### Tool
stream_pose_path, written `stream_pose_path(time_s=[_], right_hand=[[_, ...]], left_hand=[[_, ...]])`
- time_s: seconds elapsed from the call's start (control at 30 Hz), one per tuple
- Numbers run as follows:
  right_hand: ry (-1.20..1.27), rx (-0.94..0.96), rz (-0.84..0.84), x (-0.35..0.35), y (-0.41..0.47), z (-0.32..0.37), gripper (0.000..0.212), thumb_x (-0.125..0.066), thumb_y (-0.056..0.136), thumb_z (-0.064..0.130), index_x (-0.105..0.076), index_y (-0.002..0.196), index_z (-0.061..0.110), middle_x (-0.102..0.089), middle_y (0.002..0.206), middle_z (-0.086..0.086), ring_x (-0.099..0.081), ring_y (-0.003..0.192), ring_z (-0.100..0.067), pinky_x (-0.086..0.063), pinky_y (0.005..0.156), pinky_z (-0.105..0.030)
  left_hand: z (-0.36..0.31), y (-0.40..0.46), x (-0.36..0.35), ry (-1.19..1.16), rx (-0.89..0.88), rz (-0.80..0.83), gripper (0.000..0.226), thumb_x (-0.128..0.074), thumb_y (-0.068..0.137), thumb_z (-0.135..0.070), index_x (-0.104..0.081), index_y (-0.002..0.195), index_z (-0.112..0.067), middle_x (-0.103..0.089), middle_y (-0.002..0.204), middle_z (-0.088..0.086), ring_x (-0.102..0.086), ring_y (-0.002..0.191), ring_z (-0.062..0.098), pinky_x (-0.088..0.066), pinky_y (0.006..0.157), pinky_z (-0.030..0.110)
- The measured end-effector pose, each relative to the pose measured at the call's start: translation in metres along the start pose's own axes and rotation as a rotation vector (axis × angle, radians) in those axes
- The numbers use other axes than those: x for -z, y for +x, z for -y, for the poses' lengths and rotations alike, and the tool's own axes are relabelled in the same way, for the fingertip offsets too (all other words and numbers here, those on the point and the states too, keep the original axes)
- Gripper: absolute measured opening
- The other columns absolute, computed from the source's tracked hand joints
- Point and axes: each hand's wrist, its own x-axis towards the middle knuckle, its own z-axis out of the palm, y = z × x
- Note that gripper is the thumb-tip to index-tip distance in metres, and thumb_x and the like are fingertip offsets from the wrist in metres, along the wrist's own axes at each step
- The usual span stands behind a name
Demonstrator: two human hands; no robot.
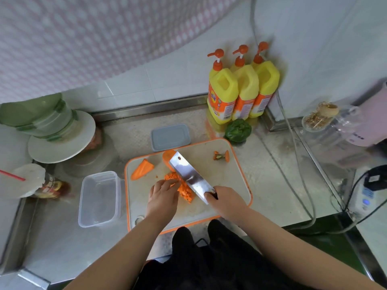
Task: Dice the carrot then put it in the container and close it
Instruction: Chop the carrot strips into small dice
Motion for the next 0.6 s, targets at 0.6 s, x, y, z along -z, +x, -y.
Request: stream_pose_path(time_s=[0.6], right_hand=[[0.060, -0.094, -0.066, 0.011, 0.002, -0.018, 0.038, -0.047, 0.095, 0.036, -0.036, 0.064, 0.017, -0.039, 0.058, 0.003, -0.040, 0.054, -0.011, -0.029, 0.051, -0.026]], left_hand=[[-0.013, 0.013, 0.023, -0.189, 0.082, 0.069, 0.037, -0.054, 0.085, -0.004, -0.062, 0.111, -0.028, -0.059, 0.110, -0.010, -0.049, 0.111, 0.019, -0.040, 0.096, 0.034]])
